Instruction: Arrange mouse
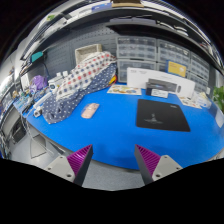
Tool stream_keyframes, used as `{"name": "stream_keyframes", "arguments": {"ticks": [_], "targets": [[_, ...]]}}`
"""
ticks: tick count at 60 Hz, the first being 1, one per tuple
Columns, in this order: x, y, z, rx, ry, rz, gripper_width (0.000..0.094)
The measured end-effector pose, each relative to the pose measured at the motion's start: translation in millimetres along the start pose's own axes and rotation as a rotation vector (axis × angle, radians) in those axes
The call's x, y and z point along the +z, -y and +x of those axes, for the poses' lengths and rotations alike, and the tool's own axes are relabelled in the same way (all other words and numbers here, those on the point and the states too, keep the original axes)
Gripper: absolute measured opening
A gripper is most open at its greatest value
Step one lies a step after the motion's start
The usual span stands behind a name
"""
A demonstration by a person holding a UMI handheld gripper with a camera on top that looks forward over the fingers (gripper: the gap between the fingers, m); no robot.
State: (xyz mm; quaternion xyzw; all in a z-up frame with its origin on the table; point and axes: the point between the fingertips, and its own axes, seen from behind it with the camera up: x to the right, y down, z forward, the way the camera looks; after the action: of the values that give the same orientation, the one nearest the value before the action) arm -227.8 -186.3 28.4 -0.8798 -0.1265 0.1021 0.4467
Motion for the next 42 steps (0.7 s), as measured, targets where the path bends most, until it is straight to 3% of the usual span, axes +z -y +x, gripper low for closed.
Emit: {"name": "stream_keyframes", "arguments": {"ticks": [12,26,36,40,42], "targets": [[73.1,28.1,-80.2,0.003,0.015,-0.024,0.0847],[156.4,80.2,-113.5,0.021,-0.027,-0.015,0.0818],[202.3,101.2,-109.7,0.021,-0.086,-0.041,0.0693],[212.3,101.5,-105.3,0.028,-0.105,-0.068,0.0598],[215.7,99.9,-102.8,0.027,-0.113,-0.084,0.0505]]}}
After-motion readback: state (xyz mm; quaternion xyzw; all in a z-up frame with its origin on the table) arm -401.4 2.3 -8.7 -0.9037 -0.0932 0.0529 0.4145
